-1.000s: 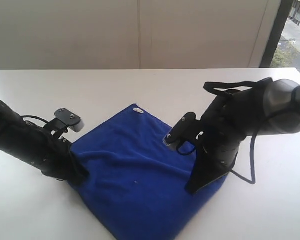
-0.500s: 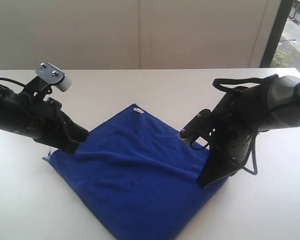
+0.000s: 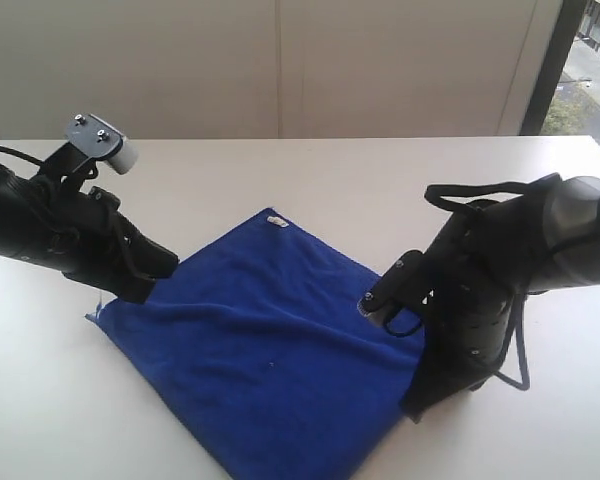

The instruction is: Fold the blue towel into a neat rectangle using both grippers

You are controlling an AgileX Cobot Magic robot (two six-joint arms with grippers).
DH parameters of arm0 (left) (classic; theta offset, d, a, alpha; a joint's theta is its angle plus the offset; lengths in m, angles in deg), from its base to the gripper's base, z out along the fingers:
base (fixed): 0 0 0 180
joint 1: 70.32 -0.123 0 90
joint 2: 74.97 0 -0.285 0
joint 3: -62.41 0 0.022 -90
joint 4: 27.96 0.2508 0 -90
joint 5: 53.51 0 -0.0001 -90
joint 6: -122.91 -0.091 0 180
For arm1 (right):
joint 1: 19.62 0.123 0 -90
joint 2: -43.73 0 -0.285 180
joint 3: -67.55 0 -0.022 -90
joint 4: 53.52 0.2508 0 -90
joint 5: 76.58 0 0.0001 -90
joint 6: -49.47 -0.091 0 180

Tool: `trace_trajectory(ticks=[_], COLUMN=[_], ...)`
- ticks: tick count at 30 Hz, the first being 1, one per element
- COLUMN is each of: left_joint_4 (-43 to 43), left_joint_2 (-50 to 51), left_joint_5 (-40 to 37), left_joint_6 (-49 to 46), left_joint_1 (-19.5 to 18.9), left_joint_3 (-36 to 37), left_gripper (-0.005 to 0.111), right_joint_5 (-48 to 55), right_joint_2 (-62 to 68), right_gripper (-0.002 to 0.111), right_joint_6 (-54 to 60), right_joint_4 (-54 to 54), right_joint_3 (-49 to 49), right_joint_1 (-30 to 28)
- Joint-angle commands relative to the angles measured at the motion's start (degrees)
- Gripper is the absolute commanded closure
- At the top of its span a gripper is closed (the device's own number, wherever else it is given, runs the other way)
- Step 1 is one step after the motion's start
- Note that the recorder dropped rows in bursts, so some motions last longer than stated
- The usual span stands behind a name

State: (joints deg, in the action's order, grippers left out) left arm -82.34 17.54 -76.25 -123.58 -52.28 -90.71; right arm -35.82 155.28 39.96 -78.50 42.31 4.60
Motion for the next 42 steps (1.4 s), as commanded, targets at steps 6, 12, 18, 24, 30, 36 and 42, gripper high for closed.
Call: trace_trajectory(ticks=[6,12,18,24,30,36,42], left_joint_4=[-0.9,-0.9,-0.9,-0.9,-0.9,-0.9,-0.9], left_joint_2=[-0.7,-0.7,-0.7,-0.7,-0.7,-0.7,-0.7], left_joint_5=[-2.3,-4.8,-5.4,-5.4,-5.4,-5.4,-5.4], left_joint_6=[0.3,0.3,0.3,0.3,0.1,0.1,0.1], left_joint_1=[0.0,0.0,0.0,0.0,0.0,0.0,0.0], left_joint_3=[-0.1,-0.1,-0.1,-0.1,-0.1,-0.1,-0.1], left_gripper=[0.107,0.107,0.107,0.107,0.107,0.107,0.107], right_joint_5=[-8.6,-10.3,-6.3,-4.3,-5.2,-10.1,-15.4], right_joint_2=[-7.2,-0.9,1.8,1.8,0.9,-6.0,-4.5], right_gripper=[0.108,0.108,0.108,0.108,0.108,0.108,0.108], right_joint_6=[-1.3,-1.3,-1.0,0.7,1.9,1.8,1.8], right_joint_4=[-2.2,-2.5,-1.8,0.5,2.5,2.6,2.6], right_joint_3=[1.8,3.6,3.8,2.8,0.6,0.7,0.7], right_joint_1=[-0.1,-3.3,-4.9,-4.9,-4.8,-4.6,-4.8])
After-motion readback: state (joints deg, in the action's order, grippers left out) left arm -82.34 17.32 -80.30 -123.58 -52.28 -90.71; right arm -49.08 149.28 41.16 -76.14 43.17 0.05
